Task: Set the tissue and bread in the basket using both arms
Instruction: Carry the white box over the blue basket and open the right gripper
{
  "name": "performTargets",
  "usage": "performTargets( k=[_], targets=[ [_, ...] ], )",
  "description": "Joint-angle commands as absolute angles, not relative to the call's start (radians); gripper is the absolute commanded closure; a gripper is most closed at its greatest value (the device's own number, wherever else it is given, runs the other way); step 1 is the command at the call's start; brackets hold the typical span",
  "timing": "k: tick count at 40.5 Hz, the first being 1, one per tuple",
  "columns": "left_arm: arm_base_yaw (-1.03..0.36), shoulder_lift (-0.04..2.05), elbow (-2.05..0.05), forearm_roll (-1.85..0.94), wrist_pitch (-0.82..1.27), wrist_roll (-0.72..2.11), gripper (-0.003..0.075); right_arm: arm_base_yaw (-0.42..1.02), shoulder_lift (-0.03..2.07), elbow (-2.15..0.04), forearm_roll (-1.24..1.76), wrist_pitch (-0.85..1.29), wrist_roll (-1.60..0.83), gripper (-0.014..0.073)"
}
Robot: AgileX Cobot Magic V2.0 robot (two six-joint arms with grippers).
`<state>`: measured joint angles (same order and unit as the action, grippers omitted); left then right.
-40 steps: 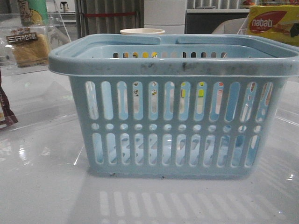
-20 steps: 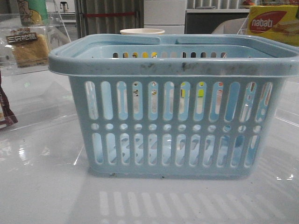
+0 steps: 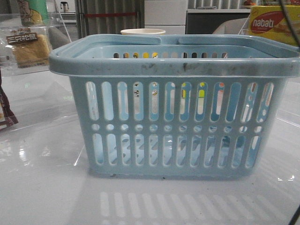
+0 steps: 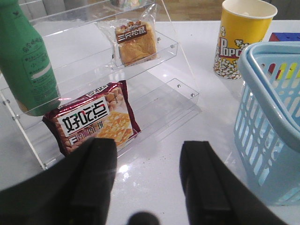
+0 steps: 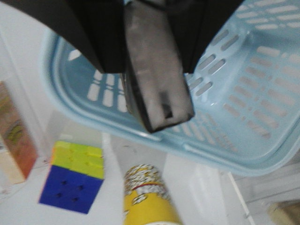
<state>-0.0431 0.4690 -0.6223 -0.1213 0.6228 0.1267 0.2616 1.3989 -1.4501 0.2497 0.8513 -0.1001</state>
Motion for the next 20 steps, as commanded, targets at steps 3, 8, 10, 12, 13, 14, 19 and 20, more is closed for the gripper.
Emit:
performTargets(
  k=[3,8,10,12,13,14,19,20],
  targets=[
    [-0.048,0.479,-0.651,-0.137,0.538,0.124,0.034,0.357,1.407,-1.431,0.284,0.79,-0.118,0.0359],
    [-0.048,0.479,-0.651,-0.137,0.538,0.124,0.034,0.402,1.455,-1.405,0.292,0.791,-0.117,0.0356],
    [-0.048,0.479,-0.651,-0.137,0.538,0.124,0.034,0.412,1.471,-1.399,0.293,0.789,-0.117,0.0353],
    [-0.048,0.479,-0.651,-0.137,0.538,0.124,0.034,0.419,1.493,-1.399,0.293,0.789,-0.117,0.0332],
    [-0.048,0.479,-0.651,-0.137,0.538,0.124,0.034,0.419,1.503,-1.399,0.294,0.787,-0.117,0.0312],
    [-0.048,0.479,-0.651,-0.137,0.538,0.124,0.034,0.419,1.511,-1.399,0.294,0.787,-0.117,0.0279],
    [-0.048,0.479,-0.651,-0.137,0.538,0.124,0.034,0.419,1.545,-1.399,0.294,0.788,-0.119,0.0088],
    [-0.048,0.479,-0.651,-0.137,0.538,0.124,0.034,0.419,1.548,-1.399,0.294,0.786,-0.122,0.0048]
  ],
)
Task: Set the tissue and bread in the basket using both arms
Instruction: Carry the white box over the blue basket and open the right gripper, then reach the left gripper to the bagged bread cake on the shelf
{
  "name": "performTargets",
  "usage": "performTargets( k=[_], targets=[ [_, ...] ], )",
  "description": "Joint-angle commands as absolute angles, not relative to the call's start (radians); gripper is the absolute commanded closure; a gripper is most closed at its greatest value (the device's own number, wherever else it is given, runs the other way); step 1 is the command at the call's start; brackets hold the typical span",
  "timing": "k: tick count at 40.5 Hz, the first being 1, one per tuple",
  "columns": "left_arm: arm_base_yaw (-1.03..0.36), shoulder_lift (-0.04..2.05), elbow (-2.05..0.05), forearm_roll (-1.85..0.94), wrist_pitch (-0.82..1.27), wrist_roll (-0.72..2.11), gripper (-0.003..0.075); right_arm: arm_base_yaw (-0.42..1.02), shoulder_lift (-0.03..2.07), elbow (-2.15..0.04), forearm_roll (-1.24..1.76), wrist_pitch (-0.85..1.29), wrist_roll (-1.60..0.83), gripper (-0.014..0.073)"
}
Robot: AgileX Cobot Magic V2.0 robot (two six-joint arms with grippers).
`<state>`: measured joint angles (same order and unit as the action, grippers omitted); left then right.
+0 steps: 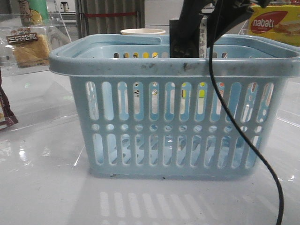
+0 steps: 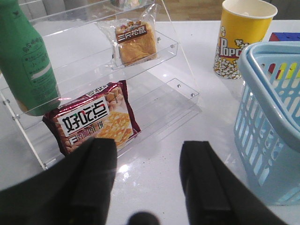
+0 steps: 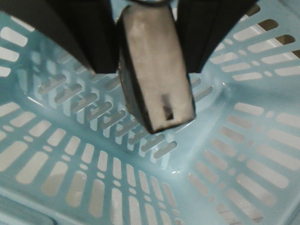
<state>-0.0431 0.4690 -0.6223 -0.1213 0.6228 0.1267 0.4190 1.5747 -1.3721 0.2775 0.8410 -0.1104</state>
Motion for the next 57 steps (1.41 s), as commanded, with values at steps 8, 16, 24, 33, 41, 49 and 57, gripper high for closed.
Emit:
performTargets(
  k=[8,16,24,33,41,49,57],
  targets=[
    [-0.048,0.479,-0.651,-0.137,0.538,0.124,0.034,0.419,1.529,-1.399,0.294,0.748,-0.191,-0.0008],
    [-0.048,0.479,-0.651,-0.137,0.538,0.124,0.034,0.433,1.42,-1.376,0.294,0.737,-0.23,-0.0008],
    [-0.048,0.479,-0.646,-0.137,0.538,0.124,0.034,0.45,1.224,-1.232,0.293,0.675,-0.27,-0.0008],
    [-0.048,0.479,-0.644,-0.137,0.537,0.124,0.034,0.45,0.965,-1.036,0.236,0.655,-0.275,-0.0008],
    [-0.048,0.479,-0.644,-0.137,0.537,0.124,0.033,0.45,0.753,-0.89,0.229,0.66,-0.275,-0.0008],
    [-0.048,0.524,-0.65,-0.137,0.523,0.124,0.0122,0.45,0.608,-0.82,0.23,0.668,-0.275,-0.0008],
    [-0.048,0.716,-0.703,-0.121,0.517,0.124,0.0083,0.45,0.585,-0.817,0.23,0.669,-0.275,-0.0008]
  ],
)
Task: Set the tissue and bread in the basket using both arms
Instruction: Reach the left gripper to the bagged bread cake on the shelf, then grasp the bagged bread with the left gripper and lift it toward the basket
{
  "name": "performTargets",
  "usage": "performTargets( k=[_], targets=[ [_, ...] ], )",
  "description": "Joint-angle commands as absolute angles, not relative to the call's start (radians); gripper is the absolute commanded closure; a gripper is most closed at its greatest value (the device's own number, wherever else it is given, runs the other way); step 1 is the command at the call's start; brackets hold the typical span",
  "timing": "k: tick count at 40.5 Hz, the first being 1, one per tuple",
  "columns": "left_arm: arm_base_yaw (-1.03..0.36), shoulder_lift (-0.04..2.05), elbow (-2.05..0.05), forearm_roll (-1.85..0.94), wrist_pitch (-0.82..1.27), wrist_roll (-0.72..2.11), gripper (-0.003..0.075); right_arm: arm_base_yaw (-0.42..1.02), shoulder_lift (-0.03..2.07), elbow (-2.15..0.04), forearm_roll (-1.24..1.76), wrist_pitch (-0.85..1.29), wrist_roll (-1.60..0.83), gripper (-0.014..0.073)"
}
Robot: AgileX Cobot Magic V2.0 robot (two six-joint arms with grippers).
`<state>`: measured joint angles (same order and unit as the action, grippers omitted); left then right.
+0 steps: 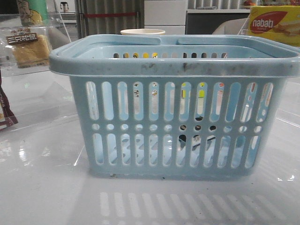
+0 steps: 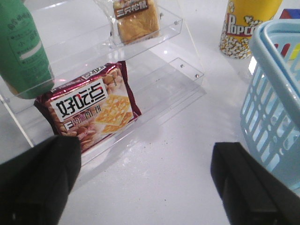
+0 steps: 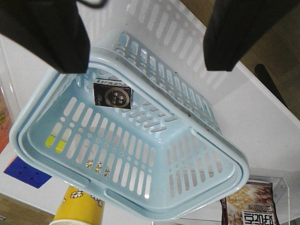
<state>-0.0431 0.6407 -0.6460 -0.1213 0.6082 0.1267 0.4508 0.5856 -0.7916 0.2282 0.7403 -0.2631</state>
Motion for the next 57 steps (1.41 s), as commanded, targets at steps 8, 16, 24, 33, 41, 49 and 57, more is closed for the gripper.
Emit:
performTargets(
  k=[8,16,24,33,41,49,57],
  targets=[
    [-0.048,0.968,-0.798,-0.092,0.446,0.124,0.0083,0.45,0.585,-0.817,0.23,0.669,-0.275,-0.0008],
    [-0.048,1.225,-0.967,-0.082,0.397,0.124,0.0083,0.45,0.585,-0.817,0.23,0.67,-0.275,-0.0008],
    [-0.015,1.457,-1.203,-0.086,0.49,0.137,0.0083,0.45,0.585,-0.817,0.23,0.67,-0.275,-0.0008],
    [0.032,1.651,-1.441,-0.259,0.591,0.313,0.0083,0.45,0.585,-0.817,0.23,0.67,-0.275,-0.0008],
    [0.082,1.774,-1.569,-0.399,0.619,0.443,0.0083,0.45,0.585,-0.817,0.23,0.671,-0.275,-0.0008],
    [0.082,1.88,-1.669,-0.531,0.6,0.549,0.0083,0.45,0.585,-0.817,0.23,0.671,-0.275,-0.0008],
    [0.08,1.957,-1.75,-0.539,0.6,0.549,0.0084,0.45,0.585,-0.817,0.23,0.671,-0.275,-0.0008]
  ],
)
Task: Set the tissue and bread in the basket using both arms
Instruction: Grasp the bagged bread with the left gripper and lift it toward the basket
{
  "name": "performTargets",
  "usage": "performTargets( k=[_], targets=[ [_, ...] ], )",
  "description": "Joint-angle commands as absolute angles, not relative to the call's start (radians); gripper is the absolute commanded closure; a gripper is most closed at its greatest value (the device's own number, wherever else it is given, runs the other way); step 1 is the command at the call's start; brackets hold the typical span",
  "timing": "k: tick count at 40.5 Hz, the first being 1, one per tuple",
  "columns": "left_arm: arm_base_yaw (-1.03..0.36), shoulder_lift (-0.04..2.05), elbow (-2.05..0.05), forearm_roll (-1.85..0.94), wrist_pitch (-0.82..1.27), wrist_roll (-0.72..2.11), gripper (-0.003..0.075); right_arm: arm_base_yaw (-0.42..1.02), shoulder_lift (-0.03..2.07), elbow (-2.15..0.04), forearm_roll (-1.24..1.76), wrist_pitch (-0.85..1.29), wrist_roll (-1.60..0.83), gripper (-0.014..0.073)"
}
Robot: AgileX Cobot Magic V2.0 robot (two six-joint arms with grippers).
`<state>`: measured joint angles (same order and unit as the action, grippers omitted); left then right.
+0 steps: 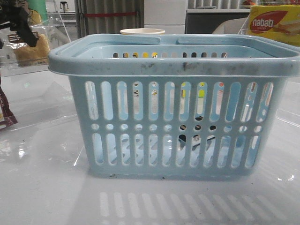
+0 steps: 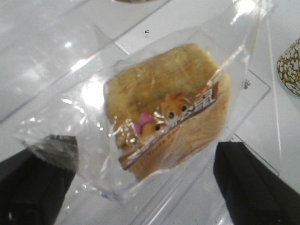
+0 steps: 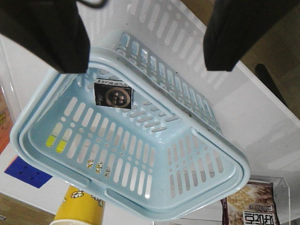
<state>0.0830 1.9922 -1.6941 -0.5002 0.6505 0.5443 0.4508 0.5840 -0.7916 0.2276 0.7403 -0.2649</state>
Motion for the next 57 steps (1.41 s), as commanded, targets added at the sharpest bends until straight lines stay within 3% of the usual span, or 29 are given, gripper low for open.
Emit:
performTargets(
  k=[1,8,15,28,40,57],
  targets=[
    [0.08,1.962,-1.755,-0.541,0.6,0.549,0.0085,0.45,0.585,-0.817,0.23,0.671,-0.275,-0.0008],
    [0.08,1.97,-1.757,-0.541,0.604,0.549,0.0157,0.45,0.585,-0.817,0.23,0.671,-0.275,-0.0008],
    [0.08,1.97,-1.757,-0.541,0.604,0.549,0.0365,0.45,0.585,-0.817,0.23,0.671,-0.275,-0.0008],
    [0.08,1.97,-1.759,-0.541,0.643,0.549,0.0615,0.45,0.585,-0.817,0.23,0.671,-0.275,-0.0008],
    [0.08,1.928,-1.761,-0.541,0.765,0.549,0.0628,0.45,0.585,-0.817,0.23,0.671,-0.275,-0.0008],
    [0.075,1.71,-1.763,-0.636,0.908,0.549,0.0628,0.45,0.585,-0.817,0.23,0.671,-0.275,-0.0008]
  ],
)
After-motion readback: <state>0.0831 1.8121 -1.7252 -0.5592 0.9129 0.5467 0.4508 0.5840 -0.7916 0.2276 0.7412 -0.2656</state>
